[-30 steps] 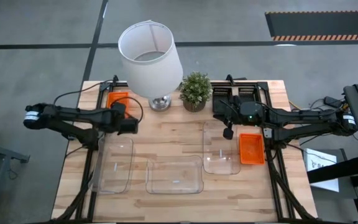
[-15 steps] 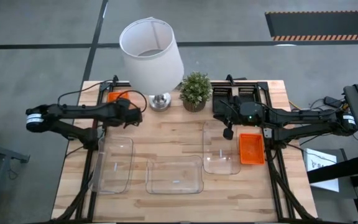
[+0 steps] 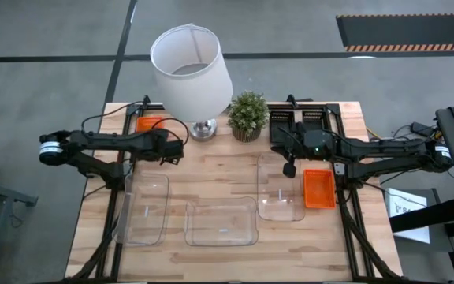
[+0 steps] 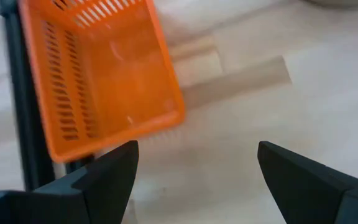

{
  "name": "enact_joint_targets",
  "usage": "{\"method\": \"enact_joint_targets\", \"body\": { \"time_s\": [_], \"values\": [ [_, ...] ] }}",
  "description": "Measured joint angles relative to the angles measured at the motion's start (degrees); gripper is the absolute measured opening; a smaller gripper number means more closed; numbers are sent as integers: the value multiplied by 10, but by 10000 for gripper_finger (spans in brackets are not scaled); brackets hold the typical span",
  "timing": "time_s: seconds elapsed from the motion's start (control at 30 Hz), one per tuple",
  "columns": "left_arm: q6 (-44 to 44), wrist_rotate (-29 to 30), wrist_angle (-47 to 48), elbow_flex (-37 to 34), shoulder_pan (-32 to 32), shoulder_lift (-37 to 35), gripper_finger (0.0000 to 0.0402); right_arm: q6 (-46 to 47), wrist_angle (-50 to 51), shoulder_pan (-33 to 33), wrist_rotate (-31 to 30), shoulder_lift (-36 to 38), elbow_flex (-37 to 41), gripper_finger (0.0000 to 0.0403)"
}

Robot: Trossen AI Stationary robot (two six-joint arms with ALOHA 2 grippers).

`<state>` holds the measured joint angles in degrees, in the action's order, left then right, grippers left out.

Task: Stack baskets by color
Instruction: Stack the left orange bin on the orange bins

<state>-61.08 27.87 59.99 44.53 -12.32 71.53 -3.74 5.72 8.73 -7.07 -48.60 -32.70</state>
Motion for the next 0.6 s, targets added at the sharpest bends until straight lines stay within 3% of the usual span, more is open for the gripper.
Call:
{"method": "enact_joint_targets", "body": {
  "time_s": [0.23, 0.4, 0.5, 0.6],
  "values": [
    [3, -102, 26, 7, 20, -32, 313, 3, 0, 0, 0, 0, 5, 9],
    [59, -179, 47, 15, 34, -65, 313, 2, 0, 0, 0, 0, 6, 9],
    [126, -214, 70, 26, 34, -82, 313, 2, 0, 0, 0, 0, 6, 9],
    [254, -242, 73, 29, 34, -96, 313, -4, 0, 0, 0, 0, 6, 9]
  ]
}}
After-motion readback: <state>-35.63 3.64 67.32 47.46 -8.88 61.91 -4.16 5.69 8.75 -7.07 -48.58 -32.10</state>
